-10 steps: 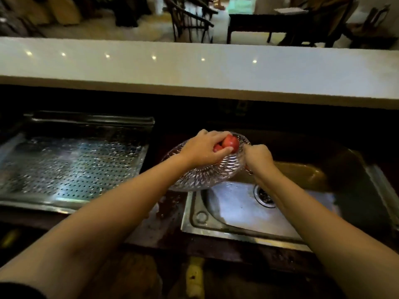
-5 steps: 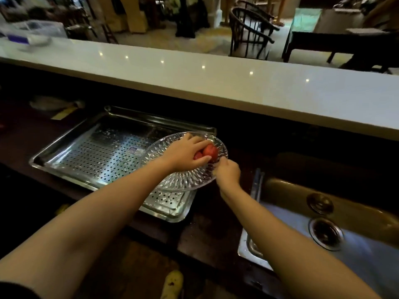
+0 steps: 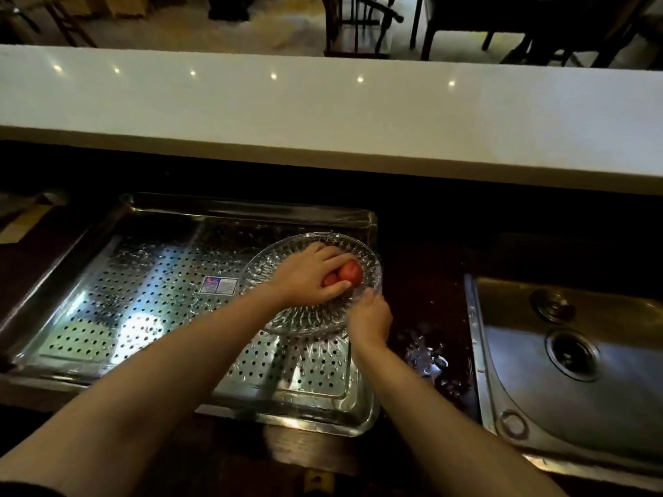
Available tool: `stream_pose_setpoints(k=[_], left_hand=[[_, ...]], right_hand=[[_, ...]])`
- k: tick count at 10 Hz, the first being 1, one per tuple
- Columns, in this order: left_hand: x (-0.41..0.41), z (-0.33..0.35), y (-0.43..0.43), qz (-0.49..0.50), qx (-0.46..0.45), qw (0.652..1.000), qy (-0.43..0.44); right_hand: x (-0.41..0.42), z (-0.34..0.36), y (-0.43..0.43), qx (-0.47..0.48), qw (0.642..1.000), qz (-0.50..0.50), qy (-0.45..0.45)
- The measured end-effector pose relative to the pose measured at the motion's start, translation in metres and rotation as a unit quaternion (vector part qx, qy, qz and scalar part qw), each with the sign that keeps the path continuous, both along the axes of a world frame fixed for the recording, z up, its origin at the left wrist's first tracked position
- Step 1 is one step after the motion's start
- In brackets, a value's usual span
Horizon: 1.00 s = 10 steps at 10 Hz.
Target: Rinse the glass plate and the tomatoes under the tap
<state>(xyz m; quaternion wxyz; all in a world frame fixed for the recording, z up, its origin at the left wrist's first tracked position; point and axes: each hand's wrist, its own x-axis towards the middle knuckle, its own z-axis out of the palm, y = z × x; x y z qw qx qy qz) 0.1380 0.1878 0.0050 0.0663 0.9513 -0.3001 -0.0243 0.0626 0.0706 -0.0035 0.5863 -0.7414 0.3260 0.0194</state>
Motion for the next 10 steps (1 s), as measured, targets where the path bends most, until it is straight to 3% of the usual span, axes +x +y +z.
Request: stream_pose_setpoints(k=[1,3,5,7,8,10], left_hand=[[0.009,-0.009,0.003,-0.030,-0.016,0.999,0.000],[0.021,-0.026,0.013,-0.055,-0.014,0.998,-0.010],[0.026,-0.038,0.016,-0.070,0.020,0.997,-0.017],[0.027,-0.039,0.010,-0.071,0.019,0.997,-0.038],[0.025,-0.038,0.003,-0.075,0.026,0.996,-0.028],[0.039,-0.030,-0.002,-0.070,0.041,0.996,0.046]], right_hand=[[0.005,-0.004,0.007,-0.018,0.999,-0.009,0.040],[0.015,-0.009,0.013,-0.015,0.987,0.088,0.135],[0.014,-0.007,0.013,-0.074,0.974,0.143,0.160],[0.019,0.006,0.007,-0.071,0.965,0.181,0.177],[0.025,0.016,-0.004,-0.101,0.947,0.232,0.196],[0.061,0.042,-0.022,-0.247,0.912,0.282,0.168]])
